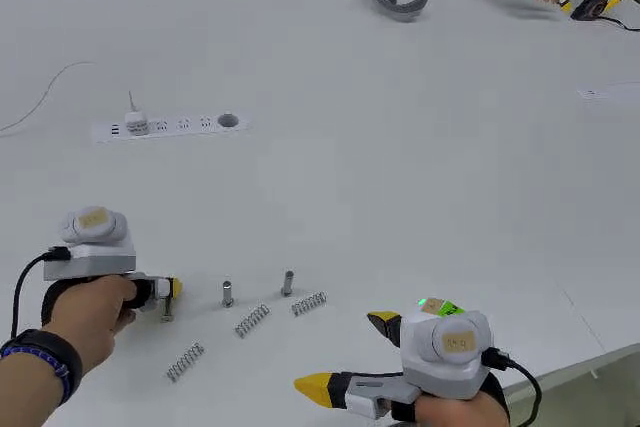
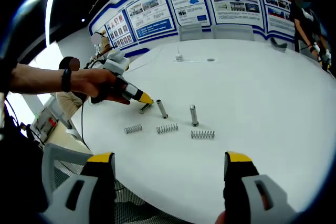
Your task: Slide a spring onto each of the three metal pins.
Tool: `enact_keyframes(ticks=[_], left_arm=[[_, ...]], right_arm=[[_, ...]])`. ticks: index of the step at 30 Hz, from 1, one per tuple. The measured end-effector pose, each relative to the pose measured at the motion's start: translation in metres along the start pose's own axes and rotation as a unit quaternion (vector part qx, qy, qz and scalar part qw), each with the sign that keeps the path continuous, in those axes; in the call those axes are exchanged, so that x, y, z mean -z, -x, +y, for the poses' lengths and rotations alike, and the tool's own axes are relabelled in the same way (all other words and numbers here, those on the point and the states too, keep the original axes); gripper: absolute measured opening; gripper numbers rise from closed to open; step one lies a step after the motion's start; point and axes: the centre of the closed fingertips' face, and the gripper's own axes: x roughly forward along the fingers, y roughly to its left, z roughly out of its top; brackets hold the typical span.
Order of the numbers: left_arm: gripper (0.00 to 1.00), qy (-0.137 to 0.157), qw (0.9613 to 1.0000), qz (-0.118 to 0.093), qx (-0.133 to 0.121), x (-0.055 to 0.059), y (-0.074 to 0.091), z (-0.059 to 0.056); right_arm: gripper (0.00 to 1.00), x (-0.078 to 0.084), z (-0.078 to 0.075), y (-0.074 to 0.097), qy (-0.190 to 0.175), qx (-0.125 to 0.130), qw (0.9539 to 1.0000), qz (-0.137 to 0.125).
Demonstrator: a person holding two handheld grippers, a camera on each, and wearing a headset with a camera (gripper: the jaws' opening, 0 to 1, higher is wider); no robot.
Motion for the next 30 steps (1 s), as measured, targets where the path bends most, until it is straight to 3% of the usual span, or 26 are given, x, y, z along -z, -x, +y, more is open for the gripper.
enact_keyframes(ticks=[4,9,13,17,23,27,30], left_arm=[[0.15,0.004,0.9996,0.014,-0.023,0.0004,-0.0005,0.0014],[0.1,-0.015,0.9985,0.02,-0.049,0.0004,-0.0031,0.0021],[0.1,-0.07,0.9945,0.036,-0.069,0.0021,-0.003,0.0022],[0.1,-0.084,0.9928,0.041,-0.075,0.0019,-0.0048,0.0021],[0.1,-0.125,0.9867,0.053,-0.089,0.0017,-0.006,0.0042],[0.08,-0.164,0.9801,0.05,-0.1,0.0014,-0.006,0.0058],[0.08,-0.159,0.9809,0.043,-0.103,0.0015,-0.0053,0.0061]], right_arm=[[0.87,0.0018,0.0003,-0.0014,0.001,0.0,1.0,0.003],[0.87,0.0019,0.0006,-0.003,0.001,-0.003,1.0,0.002],[0.87,0.0018,0.0008,-0.0037,0.002,-0.004,1.0,0.002],[0.87,0.0005,-0.0002,-0.0019,0.002,-0.003,1.0,0.001],[0.87,0.0017,-0.0029,-0.0009,-0.001,0.001,1.0,-0.001],[0.87,0.0021,-0.0011,-0.0022,-0.002,-0.002,1.0,-0.001],[0.87,0.0012,0.0007,-0.0025,0.001,-0.004,1.0,0.0]])
